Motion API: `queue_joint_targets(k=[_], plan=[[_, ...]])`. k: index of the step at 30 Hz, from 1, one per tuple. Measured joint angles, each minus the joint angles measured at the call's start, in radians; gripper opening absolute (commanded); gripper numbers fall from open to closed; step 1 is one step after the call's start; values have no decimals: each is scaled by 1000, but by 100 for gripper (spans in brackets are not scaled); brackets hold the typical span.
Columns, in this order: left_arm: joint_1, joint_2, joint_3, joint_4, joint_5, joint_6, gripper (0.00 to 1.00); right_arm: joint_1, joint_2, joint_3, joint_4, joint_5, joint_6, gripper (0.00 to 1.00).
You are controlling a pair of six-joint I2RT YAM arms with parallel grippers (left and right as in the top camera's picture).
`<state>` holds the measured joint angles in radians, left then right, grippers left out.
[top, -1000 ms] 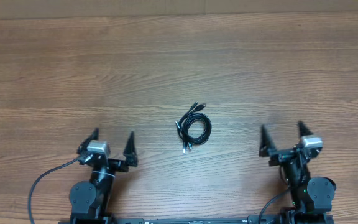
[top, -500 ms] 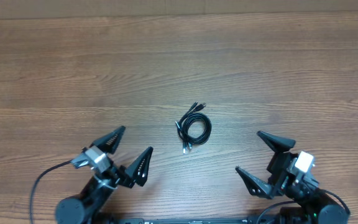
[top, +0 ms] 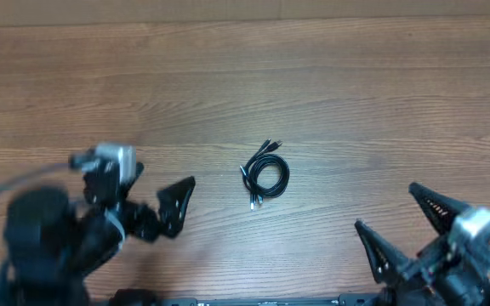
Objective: Untangle cables
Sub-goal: 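Move both grippers forward toward the coiled black cables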
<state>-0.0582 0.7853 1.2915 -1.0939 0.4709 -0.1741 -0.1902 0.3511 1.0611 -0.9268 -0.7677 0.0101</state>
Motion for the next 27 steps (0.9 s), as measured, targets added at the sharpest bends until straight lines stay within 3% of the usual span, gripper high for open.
queue_joint_targets(k=[3,9,15,17,27], plan=[[0,179,109,-124,15,22,100,0,182,175,-272,6,-46,100],[0,447,140,-285,169,8,100,0,425,269,-503,-99,-8,99],[-29,602,141,-312,167,8,100,0,520,269,-514,-113,39,98],[-60,640,141,-311,127,-13,99,0,546,269,-531,-48,65,93],[-156,776,141,-230,-66,-138,100,51,703,267,-539,134,114,94]])
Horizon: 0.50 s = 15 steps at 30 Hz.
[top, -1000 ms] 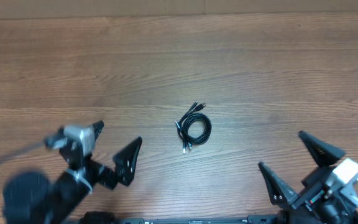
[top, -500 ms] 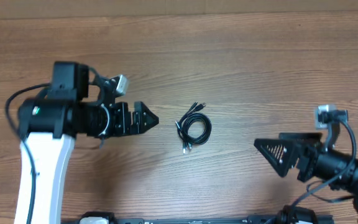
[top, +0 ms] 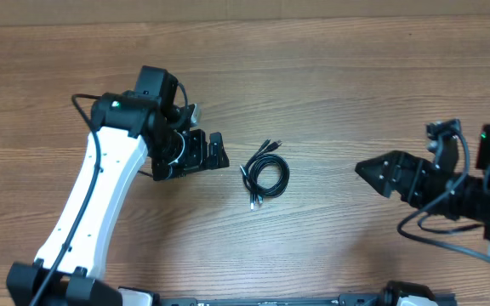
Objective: Untangle cables
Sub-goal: 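Move both grippers forward toward the coiled black cables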
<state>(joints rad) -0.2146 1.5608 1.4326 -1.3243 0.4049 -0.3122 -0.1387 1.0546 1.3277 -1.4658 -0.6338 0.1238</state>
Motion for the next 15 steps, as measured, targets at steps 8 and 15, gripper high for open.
queue_joint_targets(k=[8,15], plan=[[0,96,0,36,-32,-58,100,259,132,-79,143,140,139,93],[0,176,0,54,-72,-74,100,468,303,-127,296,273,294,85]])
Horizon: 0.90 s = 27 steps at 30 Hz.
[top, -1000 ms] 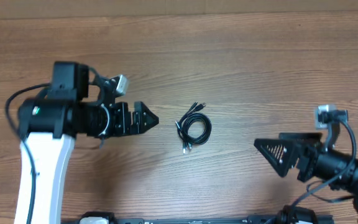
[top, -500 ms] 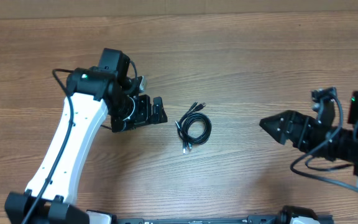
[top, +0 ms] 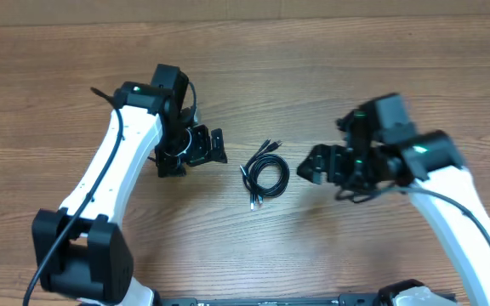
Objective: Untangle cables
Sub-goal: 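Move both grippers forward toward the coiled black cables, then lower the right gripper onto the cable coil and close on it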
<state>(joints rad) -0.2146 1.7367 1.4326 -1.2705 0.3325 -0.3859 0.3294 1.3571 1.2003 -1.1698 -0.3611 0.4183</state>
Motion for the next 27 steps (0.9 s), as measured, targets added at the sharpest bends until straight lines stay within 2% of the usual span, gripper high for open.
queue_joint_targets(k=[3,6,9,10,11,12,18,23,27], plan=[[0,26,0,-10,-16,-2,99,54,72,0,49,94,87,78],[0,41,0,-13,-24,-2,100,87,146,0,122,144,145,67],[0,47,0,-14,-30,-2,100,104,226,0,164,167,191,50],[0,49,0,-14,-30,-2,99,105,258,0,169,174,204,47],[0,50,0,-13,-31,-2,99,105,286,0,177,176,218,39],[0,50,0,-12,-31,-2,100,105,315,0,190,175,230,36],[0,50,1,-8,-34,-2,100,105,459,-2,279,95,258,41],[0,50,1,-5,-34,-2,100,105,465,-3,280,72,259,44],[0,50,1,-4,-34,-2,100,114,465,-15,296,79,260,43]])
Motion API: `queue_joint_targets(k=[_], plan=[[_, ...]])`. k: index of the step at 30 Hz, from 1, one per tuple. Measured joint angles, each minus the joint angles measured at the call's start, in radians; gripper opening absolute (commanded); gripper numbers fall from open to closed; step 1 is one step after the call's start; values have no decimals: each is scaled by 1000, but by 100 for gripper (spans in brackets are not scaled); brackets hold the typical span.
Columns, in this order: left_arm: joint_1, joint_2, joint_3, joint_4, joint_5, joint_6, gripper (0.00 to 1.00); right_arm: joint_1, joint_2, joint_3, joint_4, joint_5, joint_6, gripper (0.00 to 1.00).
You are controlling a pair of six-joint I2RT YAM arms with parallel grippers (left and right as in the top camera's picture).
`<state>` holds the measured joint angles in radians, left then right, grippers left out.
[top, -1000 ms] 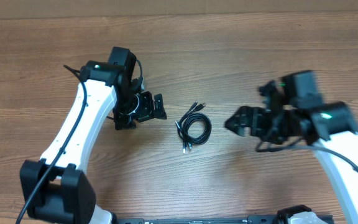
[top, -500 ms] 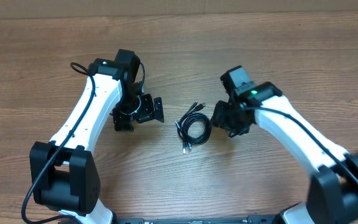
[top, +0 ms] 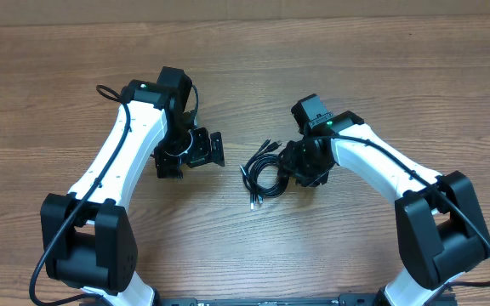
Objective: Untangle cables
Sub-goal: 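Lower the right gripper onto the cable coil and close on it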
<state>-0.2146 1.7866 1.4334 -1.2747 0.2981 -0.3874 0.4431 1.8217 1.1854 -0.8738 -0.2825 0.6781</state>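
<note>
A small coil of black cable (top: 264, 177) lies on the wooden table (top: 245, 68) at the middle, with its plug ends sticking out at the upper right and the bottom. My left gripper (top: 216, 150) hangs open a little left of the coil, apart from it. My right gripper (top: 291, 167) is down at the coil's right edge. Its fingertips are hidden under the wrist, so I cannot see whether they close on the cable.
Both white arms reach in from the front corners of the table and bend toward the middle. A loose black lead loops off the left arm's wrist (top: 109, 92). A light wall edge runs along the table's far side.
My right gripper has moved left, from a short way right of the coil to its right edge. The left gripper has stayed put just left of the coil. The coil lies where it was.
Both grippers first sat open and low near the front corners, far from the coil. Then the left gripper was close to the coil's left side and the right arm raised at the far right. The right gripper then stood nearer, and now it is at the coil.
</note>
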Motion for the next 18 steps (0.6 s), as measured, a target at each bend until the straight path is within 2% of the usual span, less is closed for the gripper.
queue_joint_targets(k=[4,6,8,13,18], plan=[[0,0,0,0,0,0,100,23,0,-37,57,-9,5,32],[0,0,0,0,0,0,100,36,0,-49,75,-16,12,21],[0,0,0,0,0,0,100,53,0,-56,80,-18,18,5],[0,0,0,0,1,0,100,63,0,-50,56,-28,29,4],[0,0,0,1,18,-3,100,55,3,87,-142,-27,28,4]])
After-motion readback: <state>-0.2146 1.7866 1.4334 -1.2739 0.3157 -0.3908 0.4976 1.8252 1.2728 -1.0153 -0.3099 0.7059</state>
